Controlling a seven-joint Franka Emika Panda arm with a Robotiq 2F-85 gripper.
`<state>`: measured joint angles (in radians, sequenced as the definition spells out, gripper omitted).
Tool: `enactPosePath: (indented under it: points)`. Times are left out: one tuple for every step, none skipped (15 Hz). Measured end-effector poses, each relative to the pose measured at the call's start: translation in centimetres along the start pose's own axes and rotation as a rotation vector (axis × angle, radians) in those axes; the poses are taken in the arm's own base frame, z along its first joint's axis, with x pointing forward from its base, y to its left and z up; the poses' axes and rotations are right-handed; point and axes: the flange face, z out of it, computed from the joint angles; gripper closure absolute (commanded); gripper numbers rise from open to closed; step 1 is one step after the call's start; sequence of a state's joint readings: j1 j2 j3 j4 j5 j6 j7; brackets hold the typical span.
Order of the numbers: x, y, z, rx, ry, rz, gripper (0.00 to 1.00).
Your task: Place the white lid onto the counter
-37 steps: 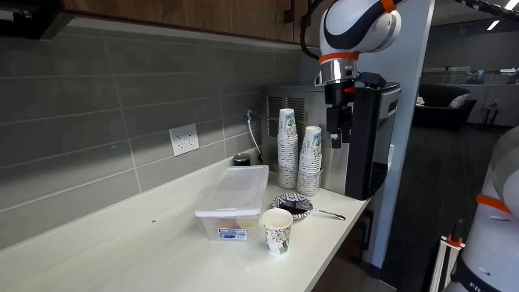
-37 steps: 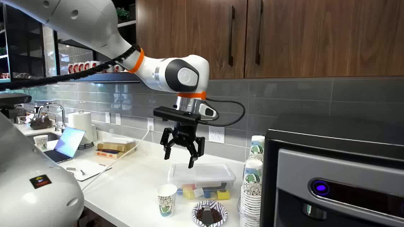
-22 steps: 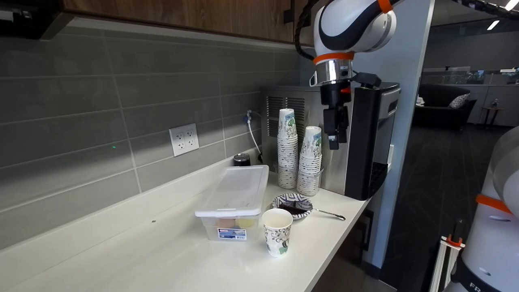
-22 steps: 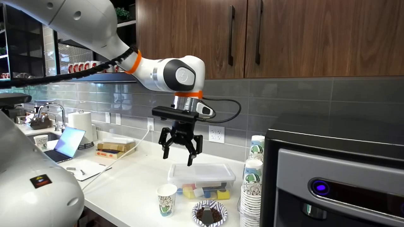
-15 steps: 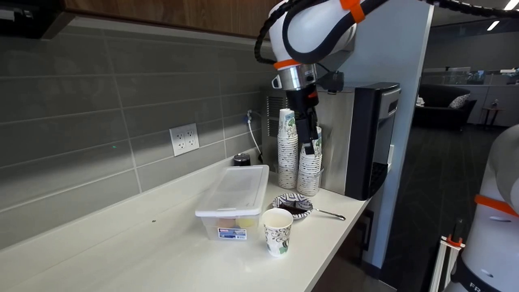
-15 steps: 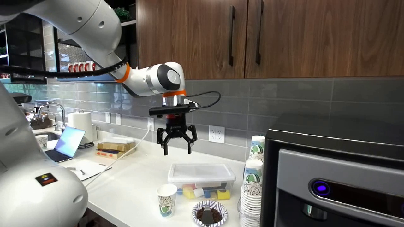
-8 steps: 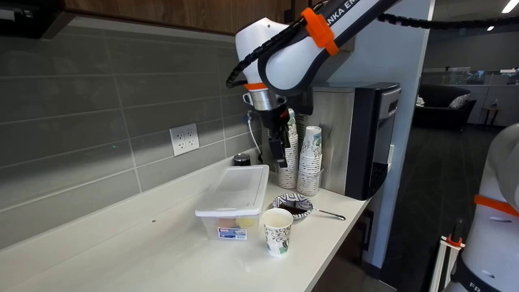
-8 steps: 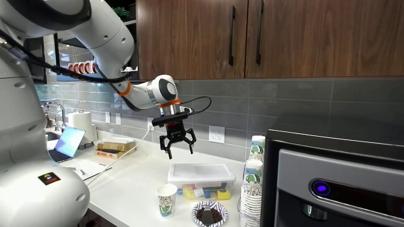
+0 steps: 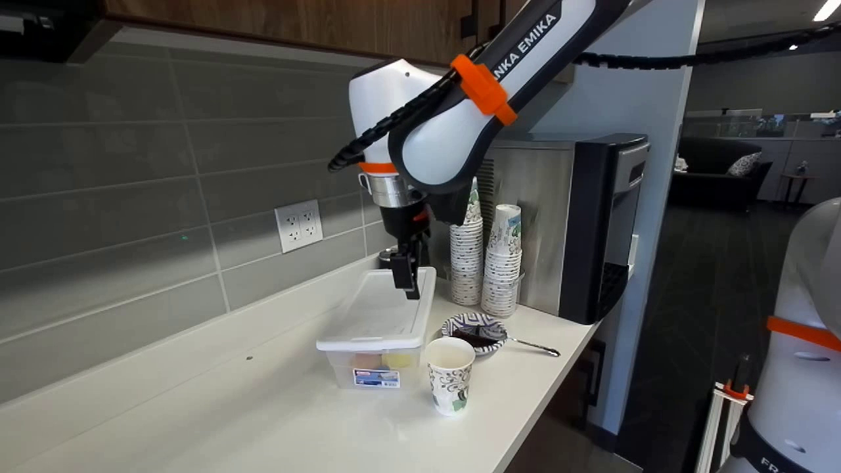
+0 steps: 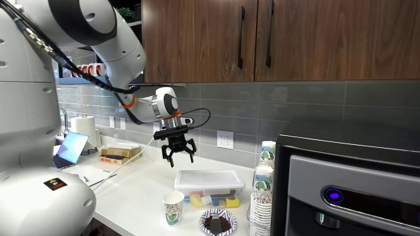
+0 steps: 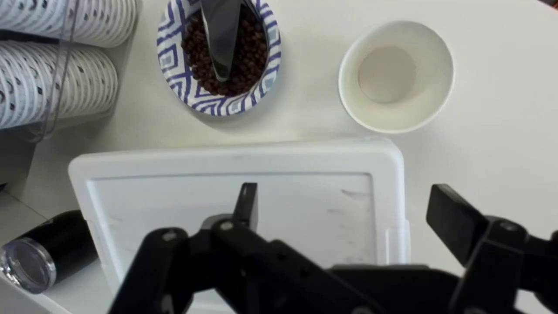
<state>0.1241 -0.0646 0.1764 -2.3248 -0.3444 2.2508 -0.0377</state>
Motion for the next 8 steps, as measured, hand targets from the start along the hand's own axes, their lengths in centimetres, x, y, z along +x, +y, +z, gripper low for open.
enactPosePath:
  points:
    - [0.8, -0.7, 0.3, 0.005, 0.016, -0.003, 0.00]
    - [1.6, -1.4, 0.6, 0.010, 0.032, -0.008, 0.00]
    - [2.3, -2.0, 0.9, 0.016, 0.046, -0.012, 0.00]
    - [3.0, -2.6, 1.2, 0.021, 0.058, -0.017, 0.00]
    - [3.7, -3.1, 1.6, 0.023, 0.067, -0.022, 0.00]
    - [4.2, -3.5, 2.1, 0.023, 0.073, -0.029, 0.00]
    - [4.7, -3.8, 2.6, 0.019, 0.075, -0.034, 0.00]
    - [5.0, -4.0, 3.2, 0.013, 0.078, -0.039, 0.00]
